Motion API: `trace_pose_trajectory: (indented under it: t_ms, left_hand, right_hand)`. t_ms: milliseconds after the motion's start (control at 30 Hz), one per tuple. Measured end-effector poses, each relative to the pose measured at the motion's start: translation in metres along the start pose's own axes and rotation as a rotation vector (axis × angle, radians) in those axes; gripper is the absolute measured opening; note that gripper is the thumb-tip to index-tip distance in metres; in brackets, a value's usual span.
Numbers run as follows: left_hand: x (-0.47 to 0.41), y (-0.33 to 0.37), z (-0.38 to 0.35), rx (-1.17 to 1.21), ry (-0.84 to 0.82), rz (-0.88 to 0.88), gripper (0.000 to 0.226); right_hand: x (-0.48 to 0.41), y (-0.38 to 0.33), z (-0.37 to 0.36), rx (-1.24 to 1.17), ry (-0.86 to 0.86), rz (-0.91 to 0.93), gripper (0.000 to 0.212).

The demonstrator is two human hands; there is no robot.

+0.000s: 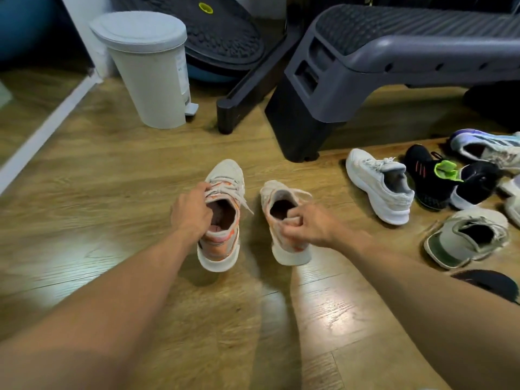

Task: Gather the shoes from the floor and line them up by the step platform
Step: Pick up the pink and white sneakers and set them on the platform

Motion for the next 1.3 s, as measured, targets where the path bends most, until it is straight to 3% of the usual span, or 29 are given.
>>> trace_pose_trajectory:
  t_ms: [100,200,300,367,433,500,567,633,700,767,867,1000,1100,1167,1233,1300]
  left_hand:
    - [-0.004,-0.021,0.001,0.462,0.024,0.183,0.033]
    - [0.001,-0.032,-0.017,0.937,-0.143,0.382,0.03]
    - [0.006,-0.037,-0.032,1.027,-0.287,0.51,0.025]
    - [0.003,-0.037,-0.032,1.028,-0.274,0.495,0.025]
    - [-0.004,-0.035,-0.02,0.879,-0.154,0.375,0.028]
    - [-0.009,-0.025,-0.003,0.502,-0.041,0.181,0.036]
    - [-0.004,-0.014,-0.001,0.163,-0.037,0.063,0.045]
    - [0.004,-0.007,-0.01,0.011,-0.087,0.003,0.047]
    - [0.015,0.001,-0.028,-0.063,-0.168,-0.041,0.041]
    - [0.031,0.009,-0.053,-0.17,-0.29,-0.09,0.039]
    - [0.056,0.014,-0.081,-0.28,-0.425,-0.077,0.053]
    - [0.063,0.042,-0.062,-0.419,-0.231,-0.21,0.047]
    - [0.078,0.072,-0.042,-0.258,-0.071,-0.432,0.028]
    - [0.095,0.074,-0.054,-0.211,-0.171,-0.505,0.031]
    - [0.108,0.058,-0.078,-0.347,-0.353,-0.48,0.041]
    - [0.114,0.037,-0.097,-0.492,-0.478,-0.419,0.042]
  right_hand:
    - [-0.001,0.004,-0.019,0.218,-0.029,0.03,0.028]
    - [-0.002,0.014,-0.035,0.255,-0.071,0.027,0.039]
    - [-0.002,0.025,-0.047,0.219,-0.13,-0.027,0.051]
    - [-0.004,0.024,-0.041,0.299,-0.068,0.015,0.039]
    - [-0.006,0.018,-0.026,0.419,0.076,0.045,0.025]
    - [-0.007,0.014,-0.014,0.437,0.218,0.042,0.024]
    - [-0.009,0.017,-0.01,0.41,0.296,-0.029,0.026]
    - [-0.011,0.022,-0.011,0.37,0.304,-0.119,0.023]
    - [-0.011,0.014,-0.015,0.366,0.309,-0.068,0.024]
    - [-0.004,-0.009,-0.027,0.352,0.31,0.101,0.027]
    - [0.01,-0.038,-0.067,0.395,0.234,0.267,0.026]
    - [0.009,-0.039,-0.085,0.334,0.207,0.244,0.023]
    - [0.009,-0.026,-0.073,0.262,0.233,0.23,0.03]
    - [0.014,-0.015,-0.075,0.37,0.226,0.206,0.034]
    - [0.021,-0.014,-0.087,0.546,0.19,0.219,0.034]
    - [0.023,-0.019,-0.094,0.569,0.176,0.217,0.026]
Point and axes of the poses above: each hand's wrist, its own x-axis away from the middle knuckle, its own z-axis out of the back of the hand, y = z × x, the point moved 9 cm from there along -x, towards the middle knuckle, and after that the axes turned 2 degrees about -x, right-handed, at the moved point
